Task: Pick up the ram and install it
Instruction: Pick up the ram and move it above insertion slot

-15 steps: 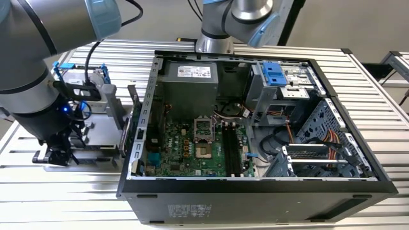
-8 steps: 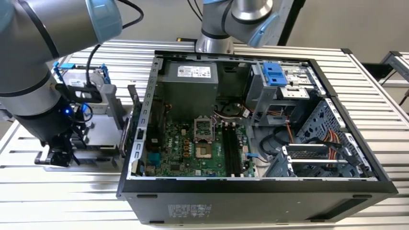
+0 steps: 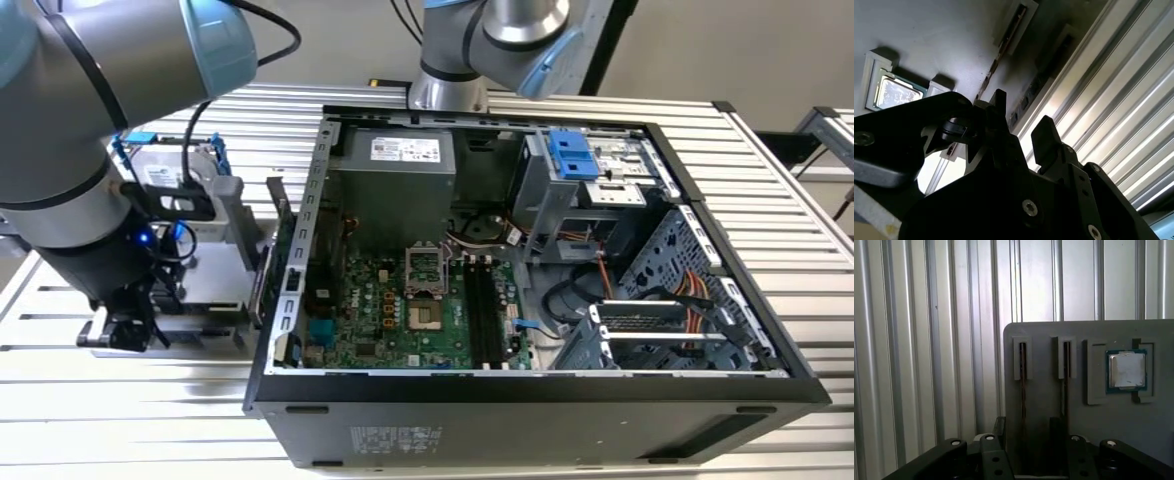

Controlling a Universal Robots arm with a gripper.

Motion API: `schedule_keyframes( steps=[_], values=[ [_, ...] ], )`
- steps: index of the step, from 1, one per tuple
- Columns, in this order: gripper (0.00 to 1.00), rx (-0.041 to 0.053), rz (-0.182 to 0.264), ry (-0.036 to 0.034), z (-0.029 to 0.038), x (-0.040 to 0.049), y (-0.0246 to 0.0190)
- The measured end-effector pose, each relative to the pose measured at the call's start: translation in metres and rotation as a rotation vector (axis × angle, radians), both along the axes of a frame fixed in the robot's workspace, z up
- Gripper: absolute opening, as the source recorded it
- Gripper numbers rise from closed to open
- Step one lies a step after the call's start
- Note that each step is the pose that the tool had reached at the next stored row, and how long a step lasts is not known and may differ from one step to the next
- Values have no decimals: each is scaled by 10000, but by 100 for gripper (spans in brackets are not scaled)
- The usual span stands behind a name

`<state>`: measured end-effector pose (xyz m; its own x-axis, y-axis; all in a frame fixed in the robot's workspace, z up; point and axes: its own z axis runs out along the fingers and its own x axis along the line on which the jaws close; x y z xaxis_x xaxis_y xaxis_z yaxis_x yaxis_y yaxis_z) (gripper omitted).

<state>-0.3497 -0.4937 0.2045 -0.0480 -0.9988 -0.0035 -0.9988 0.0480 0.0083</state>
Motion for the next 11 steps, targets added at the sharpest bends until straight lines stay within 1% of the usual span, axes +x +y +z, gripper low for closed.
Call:
schedule_keyframes(
  steps=[11],
  values=[
    [100,0,0,1,-55,-3,-6]
  ],
)
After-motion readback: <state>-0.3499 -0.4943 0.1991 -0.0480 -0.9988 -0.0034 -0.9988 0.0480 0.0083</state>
